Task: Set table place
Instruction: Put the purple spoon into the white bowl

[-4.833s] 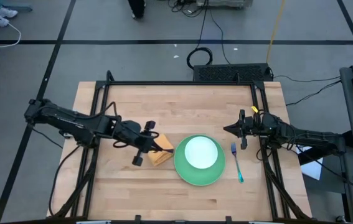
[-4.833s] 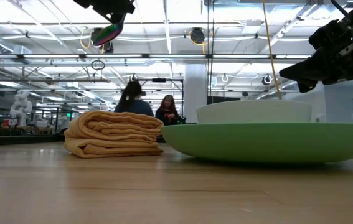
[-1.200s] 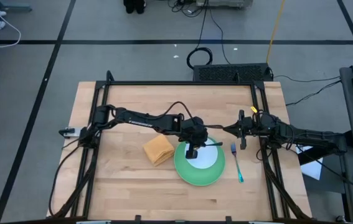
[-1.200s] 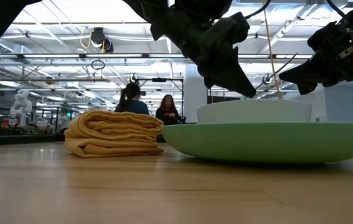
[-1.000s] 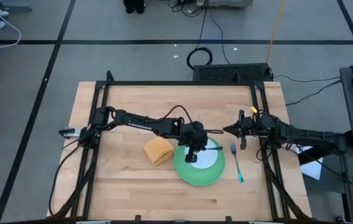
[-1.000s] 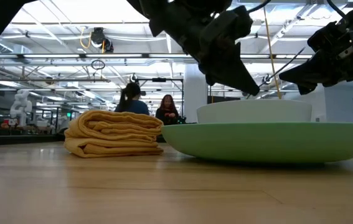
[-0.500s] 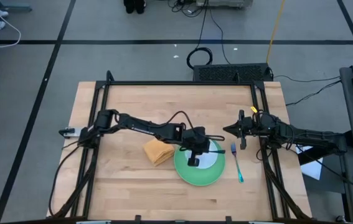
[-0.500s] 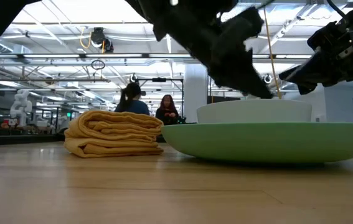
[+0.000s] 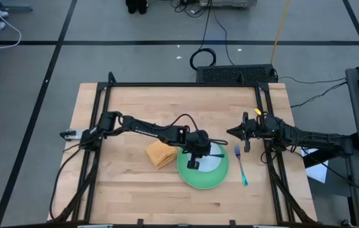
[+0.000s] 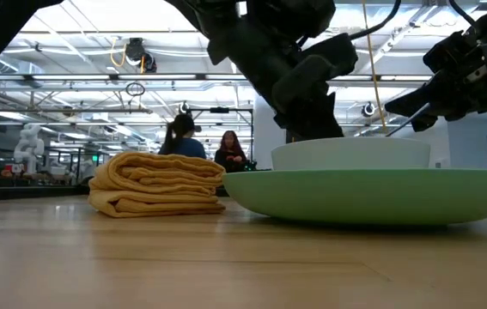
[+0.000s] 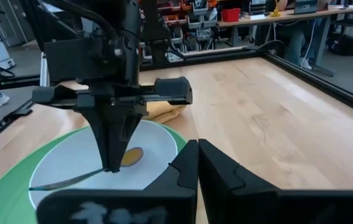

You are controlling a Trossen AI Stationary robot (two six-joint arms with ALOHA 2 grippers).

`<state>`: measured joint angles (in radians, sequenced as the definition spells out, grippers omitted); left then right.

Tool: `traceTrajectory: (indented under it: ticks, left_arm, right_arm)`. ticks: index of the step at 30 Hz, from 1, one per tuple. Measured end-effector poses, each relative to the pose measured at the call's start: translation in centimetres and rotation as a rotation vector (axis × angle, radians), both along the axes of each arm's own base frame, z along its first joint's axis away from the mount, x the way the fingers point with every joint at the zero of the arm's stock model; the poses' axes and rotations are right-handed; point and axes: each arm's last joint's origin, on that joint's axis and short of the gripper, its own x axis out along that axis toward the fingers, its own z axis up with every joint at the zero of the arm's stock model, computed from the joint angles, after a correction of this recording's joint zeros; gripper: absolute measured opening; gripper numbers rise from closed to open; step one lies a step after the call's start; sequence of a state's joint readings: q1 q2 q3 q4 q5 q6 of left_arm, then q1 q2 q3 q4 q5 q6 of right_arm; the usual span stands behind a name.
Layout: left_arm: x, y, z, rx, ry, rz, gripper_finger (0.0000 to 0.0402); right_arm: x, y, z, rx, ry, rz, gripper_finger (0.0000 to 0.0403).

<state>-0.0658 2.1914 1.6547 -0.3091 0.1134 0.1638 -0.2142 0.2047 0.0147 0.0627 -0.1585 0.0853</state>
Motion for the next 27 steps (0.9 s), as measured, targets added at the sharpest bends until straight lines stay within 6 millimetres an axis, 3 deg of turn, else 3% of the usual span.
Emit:
traceTrajectory:
  ticks: [27]
  left_arm:
    - [-0.4, 0.1, -1.1, 0.06, 0.069, -0.037, 0.0001]
  right_arm:
    - [0.0, 0.0, 0.3, -0.009, -0.028, 0.0, 0.0]
